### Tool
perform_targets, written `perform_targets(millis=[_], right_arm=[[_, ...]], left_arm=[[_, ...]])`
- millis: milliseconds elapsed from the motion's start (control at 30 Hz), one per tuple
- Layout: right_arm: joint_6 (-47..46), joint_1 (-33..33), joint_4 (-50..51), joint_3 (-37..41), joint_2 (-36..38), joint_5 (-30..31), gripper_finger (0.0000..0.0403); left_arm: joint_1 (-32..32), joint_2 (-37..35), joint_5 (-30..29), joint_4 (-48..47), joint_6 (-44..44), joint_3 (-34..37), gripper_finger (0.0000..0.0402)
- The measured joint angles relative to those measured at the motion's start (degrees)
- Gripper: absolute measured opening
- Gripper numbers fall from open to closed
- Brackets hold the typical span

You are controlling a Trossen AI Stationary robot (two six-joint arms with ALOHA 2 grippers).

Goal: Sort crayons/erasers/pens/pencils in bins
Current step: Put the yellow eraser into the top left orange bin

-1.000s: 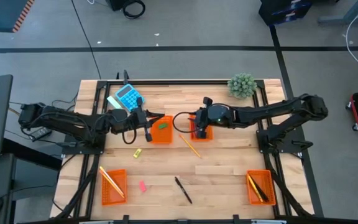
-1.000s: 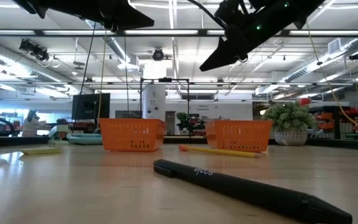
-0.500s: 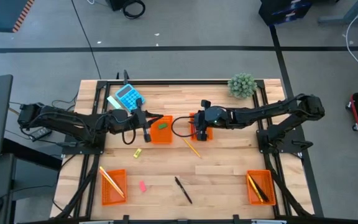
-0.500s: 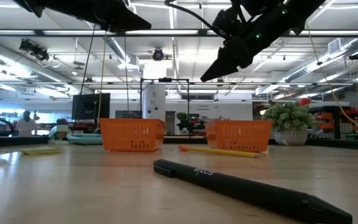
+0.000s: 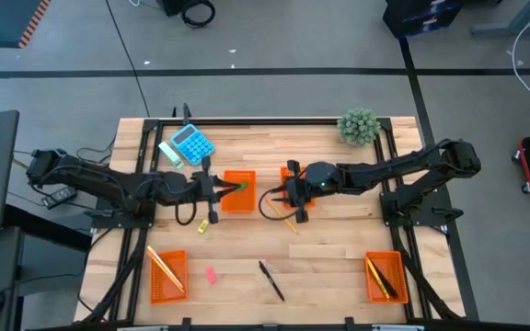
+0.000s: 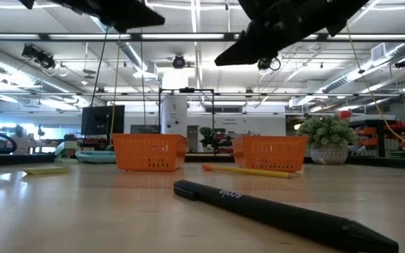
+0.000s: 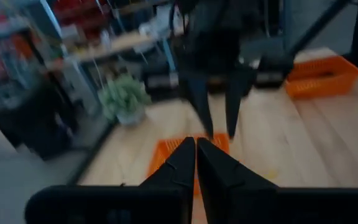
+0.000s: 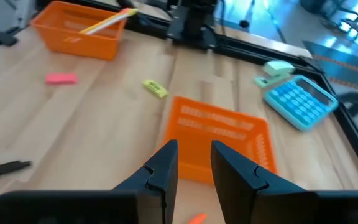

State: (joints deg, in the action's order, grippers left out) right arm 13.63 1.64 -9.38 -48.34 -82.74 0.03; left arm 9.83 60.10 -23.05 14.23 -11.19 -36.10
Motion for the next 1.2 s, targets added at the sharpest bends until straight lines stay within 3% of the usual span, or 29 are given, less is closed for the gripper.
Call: perform_targets(millis=[333,533,633,800,900,1067,1200], right_arm=[[13.93,2.05,-1.08,0.0,0.15,-0.15,0.0102],[22.07,1.03,-2.29,0.0,0.35,0.09,0.0102],[22.82,0.41,-1.96,0.0,0.35,0.73,0.0102],[24.23,-0.46,-0.57,0.0,0.35,2.81,0.0102],[24.53,-0.49,0.32,0.0,0.35,6.67,0.0102],[23.56,-0.49,4.19,0.0,0.37,10.97,0.0102],[15.73,-0.24,8.01,0.0,0.39,11.56,0.0102]], left_arm=[[2.06,0.0,0.0,-24.44,20.03,0.0,0.0032],[1.94,0.02,-0.1,-26.2,24.01,0.02,0.0049],[1.88,0.0,-0.33,-29.0,31.77,0.0,0.0049],[1.86,1.19,-0.7,-43.17,47.0,0.03,0.0038],[1.34,3.1,-0.47,-45.63,50.22,0.04,0.003],[0.29,8.04,15.99,-43.75,43.24,-0.58,0.0033],[2.07,11.88,19.45,-49.73,38.79,-4.92,0.0044]])
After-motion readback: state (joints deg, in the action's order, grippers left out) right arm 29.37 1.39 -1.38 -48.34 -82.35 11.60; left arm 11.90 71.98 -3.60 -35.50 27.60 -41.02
